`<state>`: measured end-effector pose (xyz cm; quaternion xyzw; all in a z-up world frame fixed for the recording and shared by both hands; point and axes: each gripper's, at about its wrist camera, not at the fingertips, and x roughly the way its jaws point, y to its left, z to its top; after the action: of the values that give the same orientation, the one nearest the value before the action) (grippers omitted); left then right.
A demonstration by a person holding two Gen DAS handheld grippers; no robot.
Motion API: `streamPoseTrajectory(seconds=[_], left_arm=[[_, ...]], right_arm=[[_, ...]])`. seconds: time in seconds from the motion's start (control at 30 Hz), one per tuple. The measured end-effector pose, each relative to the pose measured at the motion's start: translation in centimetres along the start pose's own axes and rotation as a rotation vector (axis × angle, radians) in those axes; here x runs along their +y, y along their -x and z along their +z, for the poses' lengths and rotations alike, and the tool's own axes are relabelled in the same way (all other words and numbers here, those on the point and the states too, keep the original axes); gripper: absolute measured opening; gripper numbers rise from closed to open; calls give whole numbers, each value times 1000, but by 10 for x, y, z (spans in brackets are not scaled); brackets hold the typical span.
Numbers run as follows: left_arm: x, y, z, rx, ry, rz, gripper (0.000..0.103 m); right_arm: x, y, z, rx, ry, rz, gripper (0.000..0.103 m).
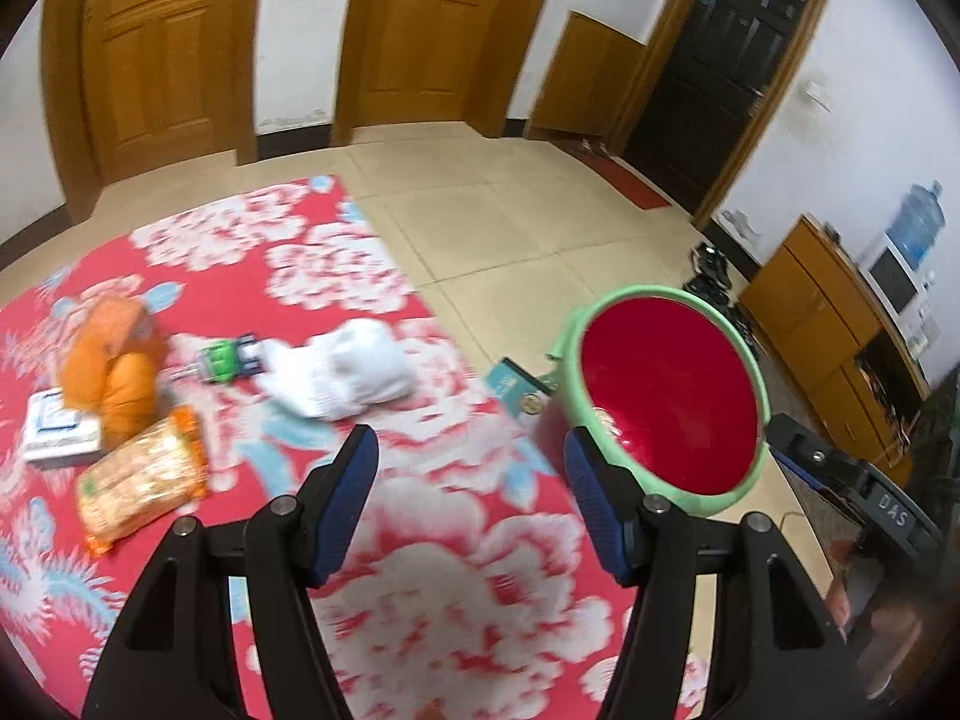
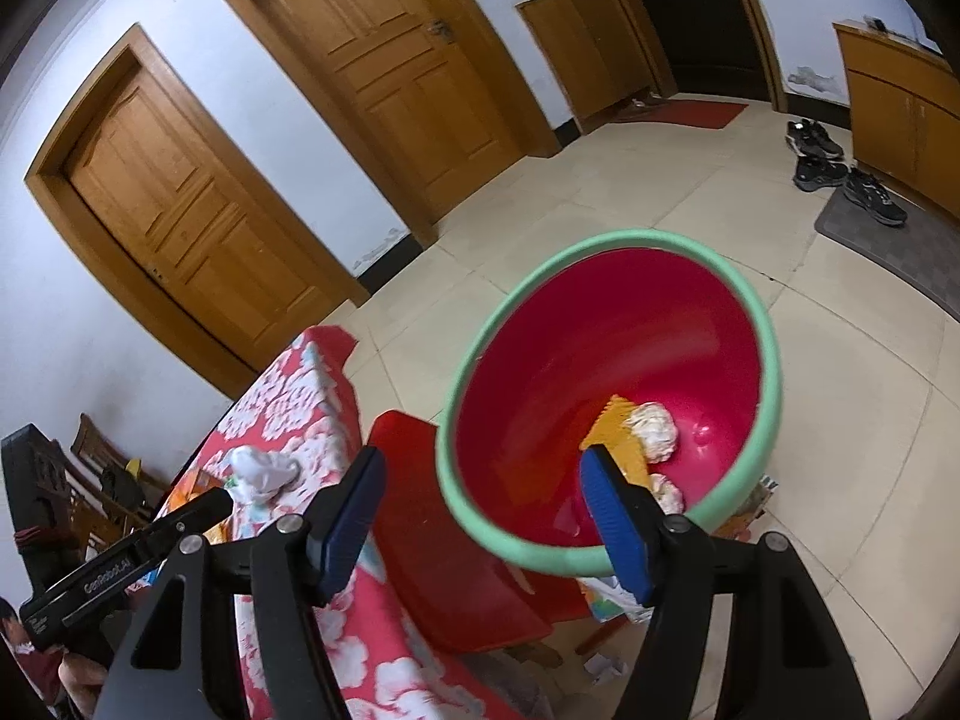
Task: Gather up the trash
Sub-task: 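Move both tools back over the table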
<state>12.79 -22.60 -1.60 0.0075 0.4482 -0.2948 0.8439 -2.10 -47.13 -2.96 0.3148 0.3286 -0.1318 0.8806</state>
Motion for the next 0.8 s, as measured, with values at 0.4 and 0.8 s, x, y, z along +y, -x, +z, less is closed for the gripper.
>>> streamPoseTrajectory(seconds=[0.4,0.8], left_arm=[[75,20,-12,-2,58,117,64],[149,13,-18,27,119,219,64]], right_arm=[[40,-2,-15,29,55,36,74],[59,-8,-23,59,89,27,75]])
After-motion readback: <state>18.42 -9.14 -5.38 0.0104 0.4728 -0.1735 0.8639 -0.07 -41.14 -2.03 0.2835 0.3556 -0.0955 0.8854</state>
